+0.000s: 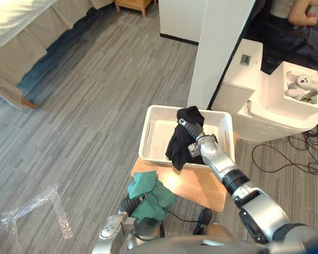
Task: Tidy the bed and pick cloth on bed and put in laundry
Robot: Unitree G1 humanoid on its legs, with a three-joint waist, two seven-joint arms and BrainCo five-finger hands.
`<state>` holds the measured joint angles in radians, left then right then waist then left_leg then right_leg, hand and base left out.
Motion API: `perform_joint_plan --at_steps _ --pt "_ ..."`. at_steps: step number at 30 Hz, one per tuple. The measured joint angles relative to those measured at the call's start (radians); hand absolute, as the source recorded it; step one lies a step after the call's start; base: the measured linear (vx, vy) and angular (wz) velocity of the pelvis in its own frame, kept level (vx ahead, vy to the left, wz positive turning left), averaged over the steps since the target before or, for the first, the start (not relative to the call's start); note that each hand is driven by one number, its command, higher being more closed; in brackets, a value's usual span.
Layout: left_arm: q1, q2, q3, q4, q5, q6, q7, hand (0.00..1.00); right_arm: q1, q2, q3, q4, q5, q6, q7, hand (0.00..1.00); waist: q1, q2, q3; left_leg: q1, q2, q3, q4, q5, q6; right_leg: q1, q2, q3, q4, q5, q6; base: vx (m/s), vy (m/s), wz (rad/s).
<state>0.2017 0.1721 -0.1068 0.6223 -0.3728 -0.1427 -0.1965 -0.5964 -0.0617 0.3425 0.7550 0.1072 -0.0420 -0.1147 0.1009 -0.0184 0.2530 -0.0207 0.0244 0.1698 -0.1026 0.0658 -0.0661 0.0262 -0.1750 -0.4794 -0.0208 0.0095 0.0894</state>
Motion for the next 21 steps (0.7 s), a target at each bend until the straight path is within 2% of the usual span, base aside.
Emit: perform_joint_plan --at_steps 7,12,14,17,21 --pt "-0.011 0.009 0.01 -0.006 0.001 0.002 0.0 1.0 0.018 -0.024 -0.005 0.021 0.049 -0.004 0.036 0.0 0.002 -0.011 0.032 0.005 -0.003 0.012 -0.002 0.007 0.012 0.004 0.0 0.006 0.001 -0.003 -0.004 -0.05 0.021 -0.01" --pt "-0.002 0.008 0.01 -0.005 0.006 0.007 0.0 1.0 0.147 -0.061 -0.026 -0.025 0.064 -0.04 0.059 0.0 0.001 -0.018 0.028 0.059 -0.007 0.029 -0.002 -0.017 0.024 0.056 0.0 0.033 -0.006 -0.01 0.004 0.03 0.02 -0.11" --pt "0.014 0.006 0.017 -0.004 0.024 0.008 0.0 1.0 0.228 -0.067 -0.024 -0.074 0.061 -0.064 0.075 0.0 -0.005 -0.024 0.019 0.087 -0.007 0.048 -0.002 -0.034 0.026 0.074 0.002 0.052 -0.01 -0.015 0.007 0.05 0.017 -0.24" --pt "0.017 0.003 0.029 0.004 0.05 0.008 0.0 1.0 0.278 -0.079 -0.025 -0.101 0.022 -0.074 0.089 0.0 -0.016 -0.032 0.01 0.108 -0.007 0.06 -0.002 -0.047 0.025 0.089 0.002 0.059 -0.015 -0.018 0.011 0.08 0.014 -0.15" --pt "0.02 0.003 0.029 0.025 0.071 0.006 0.0 1.0 0.322 -0.095 -0.026 -0.144 -0.03 -0.076 0.11 0.0 -0.035 -0.042 -0.036 0.115 -0.011 0.073 0.0 -0.053 0.023 0.095 0.003 0.063 -0.03 -0.018 0.013 0.12 0.007 -0.05"
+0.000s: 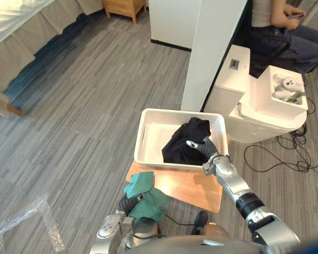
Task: Tidy the bed and pick cloth on bed and put in laundry
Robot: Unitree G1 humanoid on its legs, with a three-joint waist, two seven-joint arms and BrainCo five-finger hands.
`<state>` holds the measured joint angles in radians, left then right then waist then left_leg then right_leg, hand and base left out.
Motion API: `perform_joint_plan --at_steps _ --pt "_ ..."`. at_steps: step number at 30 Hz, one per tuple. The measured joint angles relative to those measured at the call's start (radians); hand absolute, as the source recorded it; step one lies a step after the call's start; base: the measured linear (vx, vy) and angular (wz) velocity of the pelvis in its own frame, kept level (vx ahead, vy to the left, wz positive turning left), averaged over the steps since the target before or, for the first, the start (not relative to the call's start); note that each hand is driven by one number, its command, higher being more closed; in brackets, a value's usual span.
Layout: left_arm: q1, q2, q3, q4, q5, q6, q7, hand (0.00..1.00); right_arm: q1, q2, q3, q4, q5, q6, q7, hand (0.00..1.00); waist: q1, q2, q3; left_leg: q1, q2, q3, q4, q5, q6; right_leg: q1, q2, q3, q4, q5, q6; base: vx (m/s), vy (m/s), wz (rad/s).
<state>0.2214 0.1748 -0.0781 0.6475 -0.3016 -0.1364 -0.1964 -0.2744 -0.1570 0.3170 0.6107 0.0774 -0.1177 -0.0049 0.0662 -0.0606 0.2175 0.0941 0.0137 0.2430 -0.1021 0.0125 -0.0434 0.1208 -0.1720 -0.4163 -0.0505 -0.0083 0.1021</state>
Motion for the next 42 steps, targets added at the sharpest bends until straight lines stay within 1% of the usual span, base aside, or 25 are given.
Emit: perform_joint_plan --at_steps 3,5,7,9,12,14,16,18,20,21,23,24,26,27,28,29,30,32,34,35,38,40,42 --pt "0.01 0.001 0.001 0.003 0.0 -0.001 0.0 1.0 0.021 -0.021 0.0 -0.027 -0.062 -0.001 0.003 0.0 -0.006 0.0 -0.008 0.032 -0.002 0.025 0.004 0.0 0.0 0.034 0.001 0.002 -0.008 0.0 0.0 0.05 -0.014 -0.03" --pt "0.024 0.0 0.0 0.003 0.0 -0.005 0.001 1.0 0.032 -0.027 -0.004 -0.027 -0.105 -0.001 0.003 0.0 -0.015 0.003 -0.035 0.031 0.002 0.028 0.004 0.0 0.0 0.033 0.005 0.008 -0.01 0.0 0.0 0.0 -0.038 -0.04" --pt "0.036 0.0 0.0 0.004 -0.001 -0.006 0.002 1.0 0.04 -0.035 -0.004 -0.027 -0.146 0.0 0.002 0.0 -0.02 0.009 -0.044 0.032 0.005 0.032 0.004 0.0 -0.001 0.033 0.008 0.011 -0.01 0.001 0.0 -0.02 -0.039 -0.05" --pt "0.041 -0.002 0.001 0.005 -0.001 -0.006 0.007 1.0 0.043 -0.053 -0.005 -0.027 -0.187 0.001 -0.001 0.0 -0.022 0.014 -0.047 0.035 0.007 0.042 0.003 -0.001 -0.002 0.03 0.01 0.02 -0.01 0.001 0.0 -0.06 -0.033 -0.1" --pt "0.042 -0.002 0.001 0.006 -0.002 -0.007 0.021 1.0 0.059 -0.065 -0.042 -0.027 -0.256 0.008 -0.014 0.0 -0.025 0.019 -0.051 0.036 0.013 0.046 -0.001 -0.001 -0.002 0.03 0.015 0.024 -0.009 0.001 -0.001 -0.09 -0.034 -0.04" --pt "0.042 -0.002 0.005 0.006 -0.004 -0.011 0.04 1.0 0.073 -0.074 -0.057 -0.03 -0.26 0.019 -0.022 0.0 -0.029 0.018 -0.051 0.036 0.017 0.048 -0.002 -0.001 -0.002 0.028 0.02 0.029 -0.009 0.002 -0.003 -0.11 -0.03 -0.04" --pt "0.048 -0.01 0.039 0.005 -0.03 -0.031 0.058 1.0 0.105 -0.081 -0.088 -0.034 -0.26 0.042 -0.032 0.0 -0.03 0.018 -0.054 0.035 0.02 0.05 -0.002 0.001 0.002 0.026 0.023 0.037 -0.01 0.004 -0.006 -0.1 -0.018 -0.04" --pt "0.052 -0.012 0.083 0.002 -0.079 -0.038 0.099 1.0 0.159 -0.081 -0.144 -0.035 -0.258 0.067 -0.046 0.0 -0.036 0.02 -0.072 0.029 0.02 0.05 -0.002 0.001 0.003 0.024 0.025 0.038 -0.019 0.005 -0.008 -0.06 -0.012 0.0" --pt "0.058 -0.014 0.185 -0.03 -0.126 -0.044 0.146 1.0 0.228 -0.081 -0.219 -0.028 -0.255 0.083 -0.057 0.0 -0.049 0.026 -0.081 0.028 0.02 0.048 -0.002 -0.004 -0.001 0.024 0.026 0.037 -0.023 0.005 -0.011 -0.02 -0.006 0.01" --pt "0.058 -0.014 0.201 -0.04 -0.128 -0.044 0.152 1.0 0.236 -0.081 -0.229 -0.025 -0.255 0.083 -0.06 0.0 -0.049 0.026 -0.081 0.028 0.02 0.048 -0.002 -0.004 -0.002 0.024 0.026 0.037 -0.023 0.003 -0.014 0.0 0.0 0.0" --pt "0.056 -0.012 0.318 -0.123 -0.151 -0.052 0.185 1.0 0.305 -0.081 -0.305 0.025 -0.246 0.086 -0.08 0.0 -0.053 0.036 -0.089 0.026 0.02 0.045 -0.002 -0.005 -0.001 0.024 0.027 0.036 -0.026 0.003 -0.014 0.0 0.0 0.0" --pt "0.054 -0.009 0.344 -0.141 -0.153 -0.058 0.192 1.0 0.321 -0.082 -0.325 0.045 -0.245 0.086 -0.082 0.0 -0.054 0.038 -0.092 0.026 0.02 0.044 -0.002 -0.005 0.0 0.025 0.027 0.035 -0.026 0.003 -0.014 0.02 -0.005 0.03" --pt "0.035 0.012 0.436 -0.188 -0.163 -0.076 0.203 1.0 0.37 -0.082 -0.399 0.146 -0.22 0.076 -0.086 0.0 -0.059 0.045 -0.106 0.026 0.019 0.029 -0.002 -0.003 0.004 0.028 0.027 0.029 -0.027 0.002 -0.012 0.04 -0.006 0.06" --pt "0.03 0.021 0.454 -0.197 -0.171 -0.078 0.204 1.0 0.379 -0.082 -0.417 0.168 -0.215 0.069 -0.086 0.0 -0.064 0.047 -0.109 0.026 0.019 0.027 -0.002 -0.003 0.004 0.028 0.028 0.028 -0.027 0.002 -0.011 0.05 -0.009 0.09" --pt "0.021 0.046 0.476 -0.209 -0.19 -0.089 0.204 1.0 0.398 -0.083 -0.441 0.198 -0.201 0.053 -0.085 0.0 -0.074 0.047 -0.114 0.025 0.019 0.024 -0.002 -0.003 0.004 0.03 0.028 0.022 -0.026 0.002 -0.012 0.05 -0.012 0.06" --pt "0.013 0.066 0.498 -0.234 -0.202 -0.094 0.204 1.0 0.413 -0.083 -0.455 0.218 -0.177 0.04 -0.082 0.0 -0.078 0.046 -0.117 0.025 0.02 0.024 -0.002 -0.003 0.003 0.029 0.03 0.02 -0.027 0.002 -0.012 0.05 -0.012 0.04" --pt "0.005 0.076 0.507 -0.248 -0.202 -0.096 0.204 1.0 0.42 -0.083 -0.462 0.224 -0.174 0.034 -0.08 0.0 -0.077 0.045 -0.117 0.025 0.02 0.024 -0.002 -0.003 0.002 0.029 0.031 0.02 -0.027 0.002 -0.013 0.04 -0.011 0.01" --pt "-0.028 0.112 0.542 -0.314 -0.214 -0.106 0.205 1.0 0.436 -0.083 -0.465 0.248 -0.159 0.005 -0.064 0.0 -0.076 0.041 -0.12 0.025 0.02 0.024 -0.002 -0.004 0.002 0.03 0.032 0.02 -0.028 0.001 -0.014 0.0 0.0 0.0" --pt "-0.059 0.146 0.56 -0.365 -0.226 -0.11 0.208 1.0 0.439 -0.083 -0.465 0.265 -0.159 -0.012 -0.047 0.0 -0.076 0.041 -0.121 0.025 0.021 0.025 -0.001 -0.004 0.002 0.03 0.032 0.02 -0.027 0.001 -0.014 0.0 0.0 0.0" --pt "-0.082 0.173 0.562 -0.396 -0.218 -0.114 0.212 1.0 0.439 -0.08 -0.465 0.275 -0.156 -0.017 -0.042 0.0 -0.077 0.042 -0.122 0.025 0.021 0.026 -0.002 -0.004 0.002 0.03 0.031 0.022 -0.027 0.001 -0.014 0.0 0.0 0.0" --pt "-0.134 0.21 0.554 -0.425 -0.194 -0.123 0.218 1.0 0.441 -0.072 -0.462 0.284 -0.135 -0.021 -0.037 0.0 -0.077 0.05 -0.132 0.028 0.021 0.034 -0.002 -0.004 0.002 0.029 0.03 0.031 -0.026 0.001 -0.014 -0.02 0.0 -0.06" --pt "-0.178 0.234 0.5 -0.426 -0.178 -0.143 0.215 1.0 0.438 -0.059 -0.461 0.291 -0.127 -0.021 -0.032 0.0 -0.078 0.058 -0.14 0.033 0.022 0.051 -0.002 -0.004 0.002 0.028 0.031 0.046 -0.026 0.003 -0.015 -0.04 0.0 -0.14" --pt "-0.21 0.237 0.456 -0.427 -0.173 -0.162 0.202 1.0 0.44 -0.053 -0.456 0.292 -0.128 -0.02 -0.018 0.0 -0.08 0.064 -0.143 0.035 0.023 0.054 -0.002 -0.004 0.002 0.028 0.033 0.049 -0.026 0.005 -0.016 -0.05 -0.01 -0.08"
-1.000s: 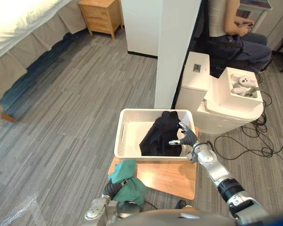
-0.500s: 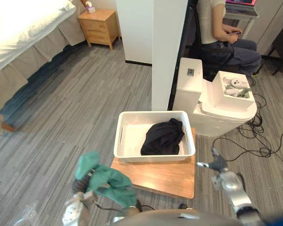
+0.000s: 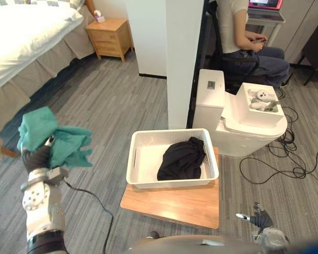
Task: Tidy the bed and pick cloth on bed and put in laundry
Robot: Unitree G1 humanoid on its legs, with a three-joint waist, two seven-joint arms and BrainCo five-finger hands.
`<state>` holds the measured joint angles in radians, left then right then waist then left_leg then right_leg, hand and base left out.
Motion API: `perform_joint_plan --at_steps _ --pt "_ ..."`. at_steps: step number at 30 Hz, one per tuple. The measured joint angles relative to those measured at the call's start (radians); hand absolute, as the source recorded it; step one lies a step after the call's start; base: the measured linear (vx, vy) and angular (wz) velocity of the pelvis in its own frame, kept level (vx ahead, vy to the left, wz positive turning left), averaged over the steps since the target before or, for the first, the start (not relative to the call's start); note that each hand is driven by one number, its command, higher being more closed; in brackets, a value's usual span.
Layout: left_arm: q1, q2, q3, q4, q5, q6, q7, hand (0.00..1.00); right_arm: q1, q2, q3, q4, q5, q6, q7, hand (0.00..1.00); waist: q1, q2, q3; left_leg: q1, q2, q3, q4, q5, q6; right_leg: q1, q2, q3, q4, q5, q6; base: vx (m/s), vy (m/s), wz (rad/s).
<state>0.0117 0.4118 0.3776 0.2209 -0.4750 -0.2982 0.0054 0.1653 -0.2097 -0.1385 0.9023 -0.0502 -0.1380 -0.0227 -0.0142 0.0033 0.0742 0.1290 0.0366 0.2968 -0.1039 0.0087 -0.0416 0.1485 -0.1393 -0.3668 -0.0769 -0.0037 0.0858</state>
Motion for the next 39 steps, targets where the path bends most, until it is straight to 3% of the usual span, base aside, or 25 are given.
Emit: perform_joint_plan --at_steps 6,8,12,17,19,22,31,34,39 --pt "-0.036 0.0 -0.151 -0.014 0.119 -0.077 -0.01 1.0 -0.001 0.003 0.027 0.005 -0.005 -0.001 0.02 0.0 -0.01 -0.002 -0.003 0.014 0.005 0.027 0.0 -0.003 -0.004 -0.004 0.009 0.034 -0.001 0.004 -0.006 -0.03 -0.013 -0.17" --pt "-0.035 0.0 -0.191 -0.044 0.174 -0.082 -0.039 1.0 -0.001 0.011 0.03 0.017 -0.012 -0.001 0.02 0.0 -0.024 -0.01 -0.008 0.013 0.01 0.039 0.0 -0.005 -0.006 -0.013 0.015 0.048 -0.003 0.007 -0.009 -0.01 -0.025 -0.17" --pt "-0.056 0.019 -0.192 -0.13 0.186 -0.072 -0.097 1.0 0.003 0.012 0.03 0.018 -0.011 0.0 0.021 0.0 -0.029 -0.011 -0.009 0.014 0.017 0.057 0.001 -0.007 -0.01 -0.021 0.025 0.065 -0.008 0.012 -0.016 0.01 -0.026 -0.17" --pt "-0.155 0.073 -0.194 -0.173 0.147 0.061 -0.146 1.0 0.003 0.011 0.045 0.017 -0.013 0.0 0.022 0.0 -0.036 0.015 -0.025 0.027 0.025 0.08 0.001 -0.011 -0.015 -0.017 0.034 0.087 -0.012 0.014 -0.02 0.01 -0.024 -0.13" --pt "-0.157 0.073 -0.203 -0.173 0.141 0.093 -0.16 1.0 -0.005 0.012 0.054 0.018 -0.013 0.002 0.023 0.0 -0.052 0.02 -0.029 0.027 0.026 0.082 0.001 -0.011 -0.015 -0.018 0.035 0.088 -0.012 0.015 -0.02 -0.01 -0.022 -0.05" --pt "-0.157 0.071 -0.243 -0.172 0.141 0.137 -0.179 1.0 -0.002 0.012 0.068 0.018 -0.013 0.012 0.027 0.0 -0.052 0.017 -0.028 0.028 0.03 0.086 0.001 -0.011 -0.016 -0.02 0.04 0.094 -0.013 0.017 -0.023 -0.03 -0.025 -0.05" --pt "-0.149 -0.008 -0.388 -0.121 0.193 0.182 -0.221 1.0 0.009 0.04 0.071 0.019 -0.013 0.023 0.042 0.0 -0.061 0.003 -0.024 0.029 0.029 0.107 0.001 -0.011 -0.016 -0.031 0.04 0.109 -0.015 0.025 -0.026 -0.02 -0.011 -0.07" --pt "-0.121 -0.041 -0.447 -0.064 0.209 0.221 -0.236 1.0 0.009 0.051 0.073 0.019 -0.013 0.023 0.046 0.0 -0.08 0.002 -0.023 0.03 0.029 0.11 0.001 -0.011 -0.016 -0.03 0.04 0.112 -0.015 0.026 -0.026 0.0 -0.004 -0.02" --pt "-0.046 -0.104 -0.541 0.041 0.276 0.266 -0.223 1.0 0.015 0.053 0.095 0.021 -0.014 0.034 0.05 0.0 -0.082 -0.006 -0.018 0.054 0.035 0.135 0.001 -0.017 -0.024 -0.019 0.047 0.136 -0.017 0.027 -0.028 -0.01 -0.02 -0.15"
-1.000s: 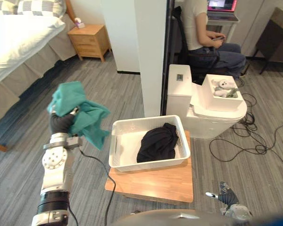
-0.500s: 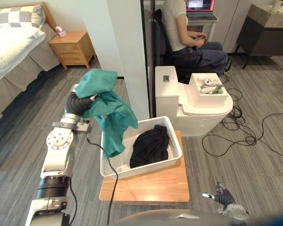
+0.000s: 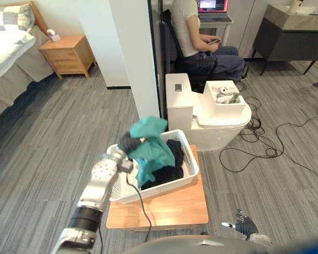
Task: Tidy the bed and pick cloth on bed and put in laundry
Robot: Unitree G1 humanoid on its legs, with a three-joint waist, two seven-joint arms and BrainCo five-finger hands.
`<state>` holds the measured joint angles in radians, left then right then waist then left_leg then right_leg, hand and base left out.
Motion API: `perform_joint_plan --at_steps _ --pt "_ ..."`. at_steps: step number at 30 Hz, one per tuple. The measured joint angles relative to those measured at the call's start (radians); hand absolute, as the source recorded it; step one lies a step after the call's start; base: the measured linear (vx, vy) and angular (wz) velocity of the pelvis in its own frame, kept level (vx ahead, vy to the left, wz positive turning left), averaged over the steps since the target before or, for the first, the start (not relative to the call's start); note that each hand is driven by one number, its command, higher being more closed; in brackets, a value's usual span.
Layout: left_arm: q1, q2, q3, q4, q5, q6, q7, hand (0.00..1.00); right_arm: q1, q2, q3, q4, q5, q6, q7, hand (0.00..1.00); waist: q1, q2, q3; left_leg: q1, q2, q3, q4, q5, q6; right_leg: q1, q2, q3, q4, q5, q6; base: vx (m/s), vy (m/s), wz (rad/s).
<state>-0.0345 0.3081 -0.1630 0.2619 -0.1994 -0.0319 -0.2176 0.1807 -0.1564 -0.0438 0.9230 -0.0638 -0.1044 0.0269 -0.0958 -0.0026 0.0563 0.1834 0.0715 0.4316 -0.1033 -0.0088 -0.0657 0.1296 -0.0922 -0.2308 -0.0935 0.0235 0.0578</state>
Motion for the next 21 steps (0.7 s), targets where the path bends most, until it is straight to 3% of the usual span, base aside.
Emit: perform_joint_plan --at_steps 3,13,21 --pt "0.02 -0.031 -0.033 0.091 0.072 0.004 0.072 1.0 0.016 0.002 0.02 0.001 0.0 0.0 0.0 0.0 -0.001 -0.001 0.001 0.006 0.003 0.001 0.0 -0.001 -0.002 -0.001 0.003 0.0 0.0 -0.001 -0.001 -0.04 -0.028 -0.01" --pt "0.013 -0.035 -0.03 0.296 0.14 0.006 0.248 1.0 0.02 0.002 0.04 0.001 0.003 0.011 -0.001 0.0 -0.021 -0.006 0.02 -0.026 0.008 0.024 0.0 -0.003 -0.006 -0.038 0.007 0.025 0.0 0.0 -0.001 0.01 -0.01 -0.05" --pt "-0.031 -0.026 0.013 0.343 0.207 0.006 0.339 1.0 0.023 0.001 0.038 0.008 0.001 0.001 0.01 0.0 -0.032 0.01 0.034 0.017 0.015 0.038 0.005 -0.005 -0.01 -0.003 0.015 0.028 0.006 0.0 -0.005 0.03 -0.023 -0.04"
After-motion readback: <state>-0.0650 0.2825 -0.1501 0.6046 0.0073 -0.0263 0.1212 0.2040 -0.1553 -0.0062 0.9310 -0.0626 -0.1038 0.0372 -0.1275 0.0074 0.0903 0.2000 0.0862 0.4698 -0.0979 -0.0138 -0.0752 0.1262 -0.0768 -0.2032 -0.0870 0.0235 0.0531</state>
